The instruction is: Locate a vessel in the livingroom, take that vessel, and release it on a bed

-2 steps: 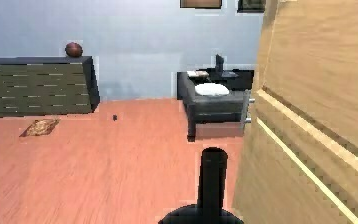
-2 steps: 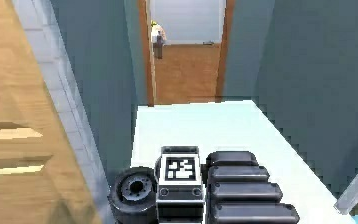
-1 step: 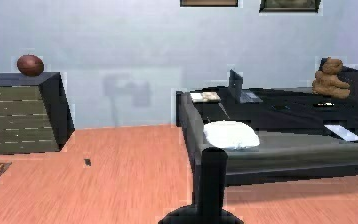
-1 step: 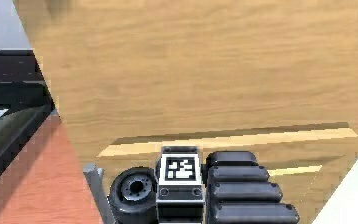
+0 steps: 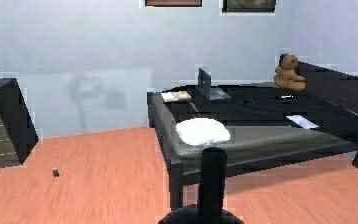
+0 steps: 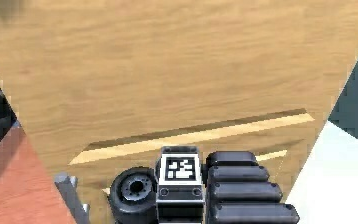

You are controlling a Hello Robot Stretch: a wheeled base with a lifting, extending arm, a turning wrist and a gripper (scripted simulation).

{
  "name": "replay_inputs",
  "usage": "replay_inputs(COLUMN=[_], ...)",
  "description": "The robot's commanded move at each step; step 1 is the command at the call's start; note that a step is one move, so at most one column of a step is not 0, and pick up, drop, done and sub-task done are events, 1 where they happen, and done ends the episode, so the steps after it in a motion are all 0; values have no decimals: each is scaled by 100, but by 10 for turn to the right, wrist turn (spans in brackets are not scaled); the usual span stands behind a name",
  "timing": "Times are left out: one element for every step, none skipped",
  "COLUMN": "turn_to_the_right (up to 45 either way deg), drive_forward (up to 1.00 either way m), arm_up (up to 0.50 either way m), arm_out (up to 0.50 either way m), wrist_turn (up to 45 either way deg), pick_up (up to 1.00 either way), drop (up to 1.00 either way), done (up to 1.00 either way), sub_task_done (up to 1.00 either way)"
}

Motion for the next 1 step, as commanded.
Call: replay_inputs(turn_to_the_right=[0], drive_forward=[35], arm_up=[0], arm_out=[0], wrist_turn=[0], pick_up=[0], drop=[0], done=[0], sub_task_done=[0])
